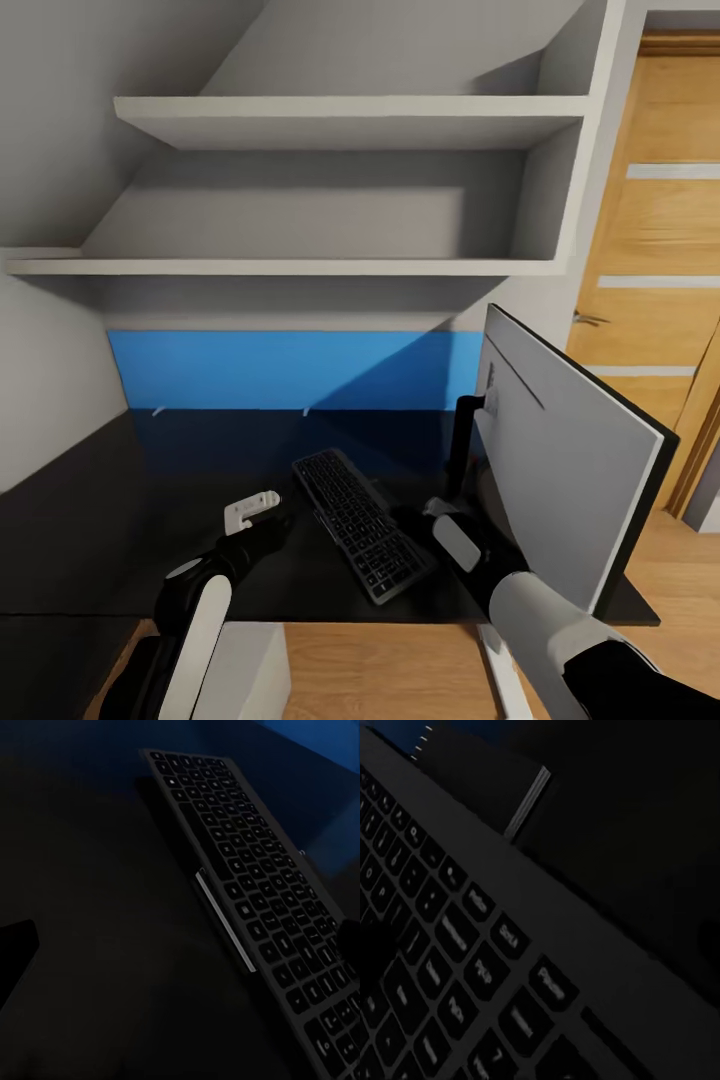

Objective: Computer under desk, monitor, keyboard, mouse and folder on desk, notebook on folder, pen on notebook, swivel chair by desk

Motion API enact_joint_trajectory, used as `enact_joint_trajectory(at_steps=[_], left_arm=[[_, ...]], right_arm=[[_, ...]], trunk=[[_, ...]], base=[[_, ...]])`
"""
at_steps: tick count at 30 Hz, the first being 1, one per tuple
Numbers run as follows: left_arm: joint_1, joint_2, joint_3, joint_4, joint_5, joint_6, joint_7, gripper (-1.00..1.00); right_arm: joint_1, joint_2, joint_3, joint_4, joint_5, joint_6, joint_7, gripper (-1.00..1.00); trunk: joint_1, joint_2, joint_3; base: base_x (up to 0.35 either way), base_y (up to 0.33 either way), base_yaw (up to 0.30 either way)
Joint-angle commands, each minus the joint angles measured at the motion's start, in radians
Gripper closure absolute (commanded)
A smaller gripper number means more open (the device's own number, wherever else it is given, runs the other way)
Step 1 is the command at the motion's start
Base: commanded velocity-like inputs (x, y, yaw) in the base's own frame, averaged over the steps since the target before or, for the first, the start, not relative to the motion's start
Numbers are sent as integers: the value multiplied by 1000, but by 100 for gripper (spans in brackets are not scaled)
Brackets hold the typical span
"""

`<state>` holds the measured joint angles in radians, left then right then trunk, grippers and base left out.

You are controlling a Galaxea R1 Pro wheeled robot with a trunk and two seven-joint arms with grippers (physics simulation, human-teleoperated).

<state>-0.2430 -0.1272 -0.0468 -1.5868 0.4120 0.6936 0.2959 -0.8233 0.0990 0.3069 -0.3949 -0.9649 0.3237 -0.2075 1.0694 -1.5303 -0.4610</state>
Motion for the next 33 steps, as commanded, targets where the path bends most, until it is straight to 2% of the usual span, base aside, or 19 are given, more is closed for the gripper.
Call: enact_joint_trajectory(at_steps=[1, 13, 27, 33], left_arm=[[-1, 0, -1, -1, 10, 3, 9, -100], [-1, 0, -1, -1, 10, 3, 9, -100], [-1, -1, -1, -1, 10, 3, 9, -100], [-1, -1, -12, -1, 9, 3, 9, -100]], right_arm=[[0, -1, 8, -2, -9, 2, -9, -100], [0, -1, 8, -2, -9, 2, -9, -100], [0, -1, 8, -2, -9, 2, -9, -100], [0, -2, 8, -2, -9, 2, -9, -100]], trunk=[[0, -1, -1], [0, -1, 0], [0, -1, 0], [0, -1, 0]], base=[[0, 0, 184], [-4, 0, 39], [-130, 0, 1], [-183, 0, 0]])
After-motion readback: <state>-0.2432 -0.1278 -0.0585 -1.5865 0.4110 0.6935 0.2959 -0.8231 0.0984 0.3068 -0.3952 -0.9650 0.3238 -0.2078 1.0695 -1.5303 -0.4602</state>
